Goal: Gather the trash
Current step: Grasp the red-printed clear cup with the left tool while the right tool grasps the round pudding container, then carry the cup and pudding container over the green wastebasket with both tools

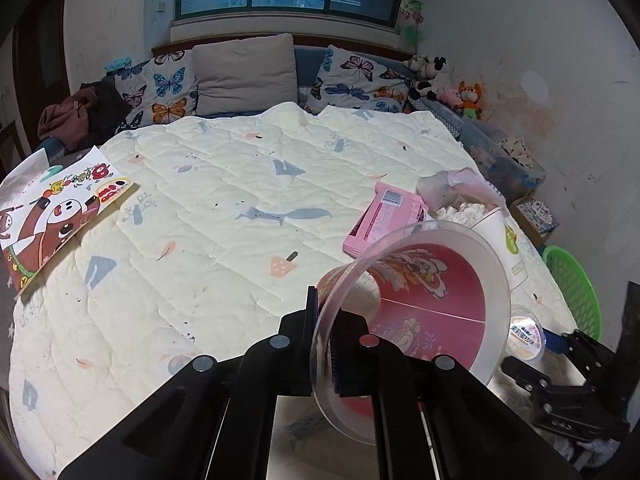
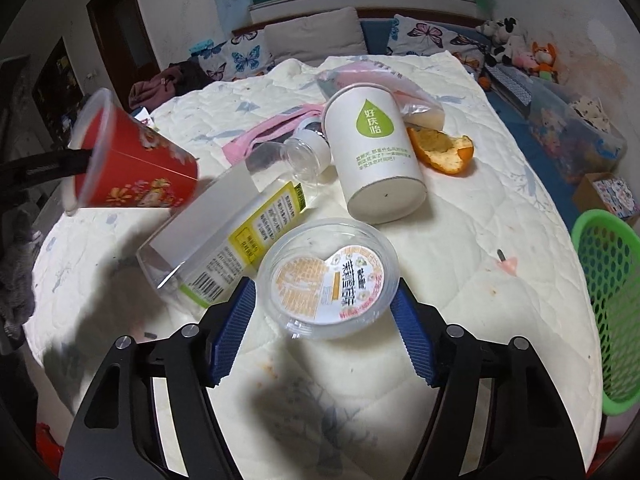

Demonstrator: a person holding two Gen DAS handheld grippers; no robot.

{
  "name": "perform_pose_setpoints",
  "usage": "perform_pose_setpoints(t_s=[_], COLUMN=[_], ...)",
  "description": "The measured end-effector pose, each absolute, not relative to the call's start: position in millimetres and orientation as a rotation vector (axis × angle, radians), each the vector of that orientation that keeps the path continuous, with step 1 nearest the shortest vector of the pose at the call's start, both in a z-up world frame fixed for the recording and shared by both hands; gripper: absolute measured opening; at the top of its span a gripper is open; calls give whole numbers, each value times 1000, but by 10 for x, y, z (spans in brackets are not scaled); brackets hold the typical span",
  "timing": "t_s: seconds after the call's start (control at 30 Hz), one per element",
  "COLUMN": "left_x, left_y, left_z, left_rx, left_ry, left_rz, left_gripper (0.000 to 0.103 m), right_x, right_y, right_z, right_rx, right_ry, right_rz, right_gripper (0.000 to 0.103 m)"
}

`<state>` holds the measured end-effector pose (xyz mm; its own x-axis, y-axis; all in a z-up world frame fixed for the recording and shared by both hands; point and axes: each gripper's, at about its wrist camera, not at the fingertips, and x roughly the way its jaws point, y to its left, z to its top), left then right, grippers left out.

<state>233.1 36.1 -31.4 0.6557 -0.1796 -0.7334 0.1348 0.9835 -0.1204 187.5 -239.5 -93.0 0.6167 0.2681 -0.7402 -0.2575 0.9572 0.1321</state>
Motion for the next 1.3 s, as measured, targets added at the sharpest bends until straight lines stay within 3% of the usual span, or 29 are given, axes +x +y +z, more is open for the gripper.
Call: perform_pose_setpoints(t_s=[0.63, 1.3], left_x=[2103, 2112], left_y=[267, -1015], left_z=[14, 221], left_rx=[-67, 9], left_ry=[795, 790], left_rz=[-255, -487], left_gripper=[5, 5], right_x=[1731, 1220], right_y=[-2536, -3976], right_z=[-807, -492], right_rx=[65, 208], right_ry=[815, 717], right_rz=[313, 64], right_gripper=[65, 65])
